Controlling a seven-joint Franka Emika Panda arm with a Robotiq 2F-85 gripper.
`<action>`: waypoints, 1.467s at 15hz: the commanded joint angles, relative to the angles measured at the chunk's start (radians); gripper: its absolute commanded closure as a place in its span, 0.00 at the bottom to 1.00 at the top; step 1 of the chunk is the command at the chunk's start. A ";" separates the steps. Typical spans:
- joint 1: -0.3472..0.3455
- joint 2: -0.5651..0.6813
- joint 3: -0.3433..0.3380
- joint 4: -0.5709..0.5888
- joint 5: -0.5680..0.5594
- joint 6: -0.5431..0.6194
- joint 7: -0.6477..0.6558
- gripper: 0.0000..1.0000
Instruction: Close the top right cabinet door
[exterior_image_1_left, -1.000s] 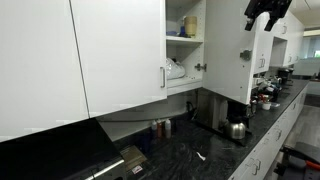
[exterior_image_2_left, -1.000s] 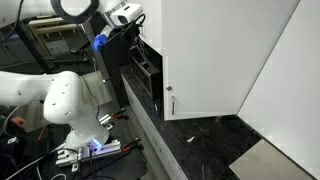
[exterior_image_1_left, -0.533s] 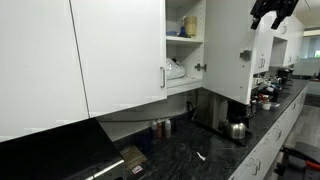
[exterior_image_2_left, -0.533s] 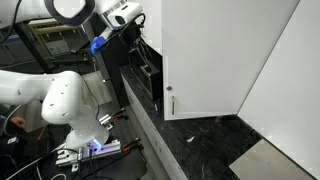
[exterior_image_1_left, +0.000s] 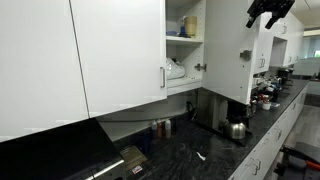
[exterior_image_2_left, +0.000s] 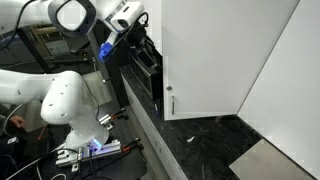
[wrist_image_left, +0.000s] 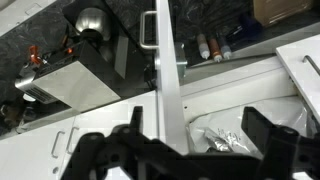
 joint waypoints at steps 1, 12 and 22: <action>-0.029 -0.005 -0.012 -0.047 -0.002 0.106 -0.042 0.00; 0.028 0.003 -0.012 -0.061 0.032 0.240 -0.146 0.00; 0.206 0.021 -0.006 -0.060 0.118 0.277 -0.233 0.00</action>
